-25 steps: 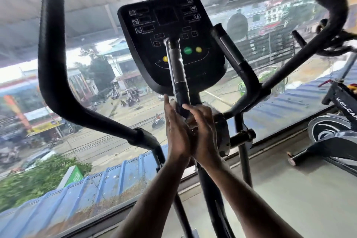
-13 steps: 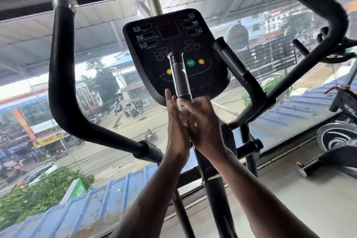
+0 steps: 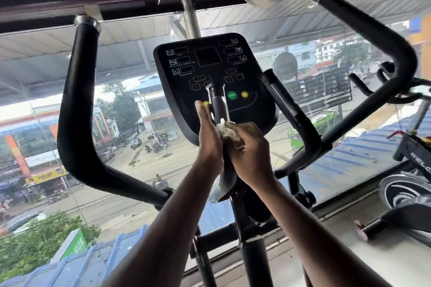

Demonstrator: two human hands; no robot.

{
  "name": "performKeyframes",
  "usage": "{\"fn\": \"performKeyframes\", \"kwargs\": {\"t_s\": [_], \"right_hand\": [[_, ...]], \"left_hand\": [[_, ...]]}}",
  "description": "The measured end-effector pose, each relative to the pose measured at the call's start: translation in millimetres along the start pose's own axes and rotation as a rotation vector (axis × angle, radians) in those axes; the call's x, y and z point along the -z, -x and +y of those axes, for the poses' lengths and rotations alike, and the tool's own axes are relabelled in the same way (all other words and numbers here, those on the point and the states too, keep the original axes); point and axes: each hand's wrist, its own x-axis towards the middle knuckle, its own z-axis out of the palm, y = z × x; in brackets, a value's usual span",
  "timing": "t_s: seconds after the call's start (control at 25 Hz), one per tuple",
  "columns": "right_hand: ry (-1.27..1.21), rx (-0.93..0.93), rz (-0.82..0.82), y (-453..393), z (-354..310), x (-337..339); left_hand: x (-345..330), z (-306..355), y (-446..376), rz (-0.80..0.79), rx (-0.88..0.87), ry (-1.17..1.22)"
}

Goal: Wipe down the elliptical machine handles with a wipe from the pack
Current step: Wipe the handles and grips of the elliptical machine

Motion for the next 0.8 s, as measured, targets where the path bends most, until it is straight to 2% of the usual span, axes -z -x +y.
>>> {"fn": "performKeyframes", "kwargs": {"t_s": [0.08, 0.24, 0.36, 0.44, 0.48, 0.56, 0.68, 0.72, 0.76, 0.8], "right_hand": [[0.045, 0.066, -0.017, -7.7, -3.9, -2.7], [0.159, -0.05, 0.01, -72.2, -7.7, -24.9], [0.31, -0.053, -0.087, -85.8, -16.9, -38.6], [0.315, -0.071, -0.103, -84.6, -21.1, -38.6], [0.278, -0.126, -0.098, -87.5, -19.6, -39.5], [0.043, -0.399, -0.128, -101.1, -12.4, -38.3], [-0.812, -0.916, -0.229, -112.9, -4.0, -32.7], [-0.886, -0.969, -0.221, -111.6, -2.3, -33.5], [-0.811, -0.932, -0.213, -110.6, -2.8, -35.7], [-0.6, -0.805, -0.193, -110.8, -4.1, -38.0]], "left_hand": [[-2.1, -0.4, -7.8, -0.026, -0.012, 0.03], [-0.5, -13.9, -20.5, -0.057, -0.093, 0.025], [-0.1, -15.4, -25.6, -0.05, -0.122, -0.024], [-0.4, -16.4, -26.8, -0.056, -0.138, -0.03], [1.5, -21.2, -30.8, -0.049, -0.13, -0.016], [2.8, -26.1, -34.0, -0.006, -0.115, -0.026], [5.4, -30.2, -37.2, 0.063, -0.105, -0.11], [6.1, -33.1, -38.1, 0.065, -0.097, -0.114], [6.3, -33.9, -37.6, 0.065, -0.088, -0.108], [6.4, -34.0, -37.6, 0.07, -0.078, -0.082]]}}
